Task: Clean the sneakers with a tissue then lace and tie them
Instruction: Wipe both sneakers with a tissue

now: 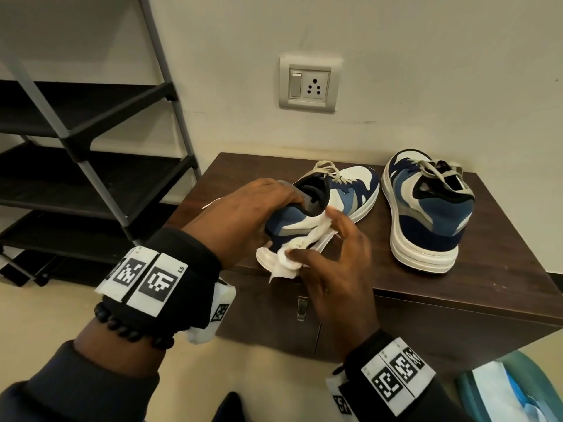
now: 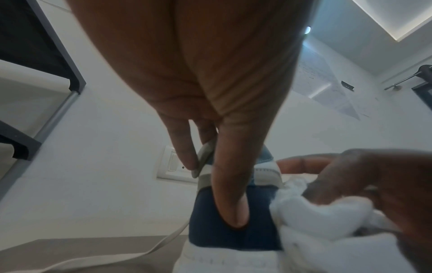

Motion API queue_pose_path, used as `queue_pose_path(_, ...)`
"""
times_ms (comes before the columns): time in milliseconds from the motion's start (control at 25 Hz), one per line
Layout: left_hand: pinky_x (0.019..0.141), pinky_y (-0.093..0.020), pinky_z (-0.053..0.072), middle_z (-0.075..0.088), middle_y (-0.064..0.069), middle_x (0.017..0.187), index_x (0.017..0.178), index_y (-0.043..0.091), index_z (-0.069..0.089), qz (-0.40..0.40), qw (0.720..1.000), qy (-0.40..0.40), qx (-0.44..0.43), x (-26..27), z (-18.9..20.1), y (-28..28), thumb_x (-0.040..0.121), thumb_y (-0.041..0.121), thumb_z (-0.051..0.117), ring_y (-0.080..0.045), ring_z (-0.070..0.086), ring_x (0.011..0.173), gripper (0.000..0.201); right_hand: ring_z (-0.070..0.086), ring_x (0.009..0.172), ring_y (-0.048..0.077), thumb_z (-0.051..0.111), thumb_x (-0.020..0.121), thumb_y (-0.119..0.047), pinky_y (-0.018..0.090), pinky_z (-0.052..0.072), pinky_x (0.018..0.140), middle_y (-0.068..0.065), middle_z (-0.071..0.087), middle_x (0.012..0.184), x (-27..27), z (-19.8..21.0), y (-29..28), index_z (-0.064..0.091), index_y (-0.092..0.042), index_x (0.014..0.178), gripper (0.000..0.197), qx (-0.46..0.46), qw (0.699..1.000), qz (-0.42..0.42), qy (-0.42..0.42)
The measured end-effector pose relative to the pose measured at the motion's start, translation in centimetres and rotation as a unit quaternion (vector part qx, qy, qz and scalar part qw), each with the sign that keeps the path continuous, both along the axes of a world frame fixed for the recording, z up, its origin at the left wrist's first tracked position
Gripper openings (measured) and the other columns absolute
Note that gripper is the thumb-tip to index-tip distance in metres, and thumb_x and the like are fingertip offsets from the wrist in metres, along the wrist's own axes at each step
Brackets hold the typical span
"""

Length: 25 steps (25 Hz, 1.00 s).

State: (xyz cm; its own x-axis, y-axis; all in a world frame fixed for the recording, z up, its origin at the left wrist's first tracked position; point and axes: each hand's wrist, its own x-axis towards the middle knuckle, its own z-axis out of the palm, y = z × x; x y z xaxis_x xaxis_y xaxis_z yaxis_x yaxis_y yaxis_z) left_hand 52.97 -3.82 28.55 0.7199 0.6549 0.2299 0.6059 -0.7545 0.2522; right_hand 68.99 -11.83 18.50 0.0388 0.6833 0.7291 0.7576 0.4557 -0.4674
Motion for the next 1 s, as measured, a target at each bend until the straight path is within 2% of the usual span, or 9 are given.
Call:
queue_pose_path(80, 0.1, -0.017, 0.032, 0.052, 0.007, 0.125, 0.122, 0.024, 0.053, -0.003, 1.0, 0.005, 0.001, -0.2, -0.2, -0.1, 0.078, 0.015, 0.074, -0.005, 0.042, 0.117, 0.049, 0.044, 0.122, 0.022, 0.055, 0.085, -0.023, 0.025, 0.041, 0.097, 0.014, 0.048, 0.133, -0.2, 0.6, 0.1, 0.073, -0.015, 0.092, 0.021, -0.004, 1.0, 0.01, 0.022)
queue_pose_path(200, 0.099, -0.027, 0.04, 0.051, 0.011, 0.124, 0.12, 0.027, 0.05, -0.011, 1.0, -0.007, 0.003, -0.3, -0.2, -0.5, 0.078, 0.023, 0.066, -0.007, 0.043, 0.12, 0.046, 0.056, 0.102, 0.016, 0.054, 0.087, -0.016, 0.026, 0.048, 0.085, 0.01, 0.06, 0.11, -0.4, 0.8, -0.4, 0.071, -0.005, 0.098, 0.023, 0.025, 0.999, 0.019, 0.02)
queue_pose_path(360, 0.099, -0.038, 0.039, 0.06, 0.01, 0.116, 0.115, 0.028, 0.055, 0.0, 0.998, -0.003, 0.065, 0.2, -0.1, -0.5, 0.088, 0.036, 0.05, -0.011, 0.049, 0.118, 0.028, 0.059, 0.099, 0.019, 0.062, 0.083, 0.001, 0.025, 0.047, 0.09, 0.011, 0.064, 0.105, 0.8, 2.3, 0.5, 0.068, -0.002, 0.105, 0.023, 0.077, 0.996, -0.013, 0.054)
queue_pose_path(560, 0.101, -0.032, 0.025, 0.061, 0.01, 0.118, 0.111, 0.028, 0.057, 0.027, 0.995, 0.0, 0.097, 0.1, -0.3, -0.5, 0.086, 0.033, 0.05, -0.012, 0.042, 0.128, 0.026, 0.057, 0.096, 0.021, 0.054, 0.084, -0.017, 0.03, 0.048, 0.078, 0.001, 0.057, 0.106, 0.2, -1.4, -0.8, 0.068, -0.007, 0.099, 0.023, -0.018, 0.996, 0.048, -0.075)
queue_pose_path(640, 0.099, -0.032, 0.027, 0.06, 0.011, 0.117, 0.11, 0.029, 0.057, 0.024, 0.994, 0.0, 0.104, 0.2, -0.2, -0.5, 0.084, 0.036, 0.055, -0.01, 0.042, 0.126, 0.027, 0.058, 0.096, 0.019, 0.054, 0.082, -0.012, 0.027, 0.048, 0.08, 0.003, 0.061, 0.103, 1.2, -0.6, -0.9, 0.069, -0.007, 0.097, 0.022, 0.001, 0.999, 0.035, -0.028)
queue_pose_path(720, 0.094, -0.029, 0.031, 0.058, 0.015, 0.113, 0.108, 0.029, 0.057, 0.013, 0.996, -0.009, 0.094, 0.4, -0.2, -0.3, 0.083, 0.038, 0.064, -0.007, 0.045, 0.117, 0.028, 0.058, 0.098, 0.017, 0.052, 0.084, -0.005, 0.023, 0.046, 0.086, 0.006, 0.063, 0.104, 2.1, 2.1, 0.2, 0.069, -0.005, 0.098, 0.022, 0.046, 0.997, -0.028, 0.057)
queue_pose_path(800, 0.089, -0.024, 0.032, 0.052, 0.019, 0.109, 0.109, 0.028, 0.057, 0.007, 0.997, -0.021, 0.069, 0.5, -0.2, -0.1, 0.079, 0.032, 0.073, -0.002, 0.044, 0.107, 0.033, 0.057, 0.099, 0.016, 0.054, 0.084, 0.0, 0.021, 0.046, 0.087, 0.007, 0.062, 0.105, 2.1, 3.8, 1.5, 0.068, -0.005, 0.098, 0.02, 0.058, 0.995, -0.044, 0.072)
queue_pose_path(880, 0.088, -0.024, 0.035, 0.051, 0.019, 0.11, 0.108, 0.027, 0.057, 0.01, 0.998, -0.025, 0.05, 0.6, -0.4, 0.0, 0.074, 0.027, 0.078, -0.001, 0.043, 0.104, 0.04, 0.057, 0.096, 0.019, 0.057, 0.083, -0.001, 0.024, 0.046, 0.082, 0.008, 0.063, 0.103, 1.1, 2.3, 1.9, 0.069, -0.005, 0.095, 0.017, 0.03, 0.999, -0.039, 0.021)
queue_pose_path(1000, 0.087, -0.024, 0.036, 0.058, 0.012, 0.112, 0.107, 0.025, 0.058, 0.019, 0.997, -0.002, 0.068, 0.6, -0.5, 0.0, 0.068, 0.033, 0.081, -0.009, 0.05, 0.107, 0.045, 0.059, 0.088, 0.025, 0.051, 0.083, -0.013, 0.027, 0.045, 0.074, 0.007, 0.064, 0.099, 0.9, -1.0, 0.7, 0.069, -0.007, 0.091, 0.021, -0.022, 0.997, 0.021, -0.064)
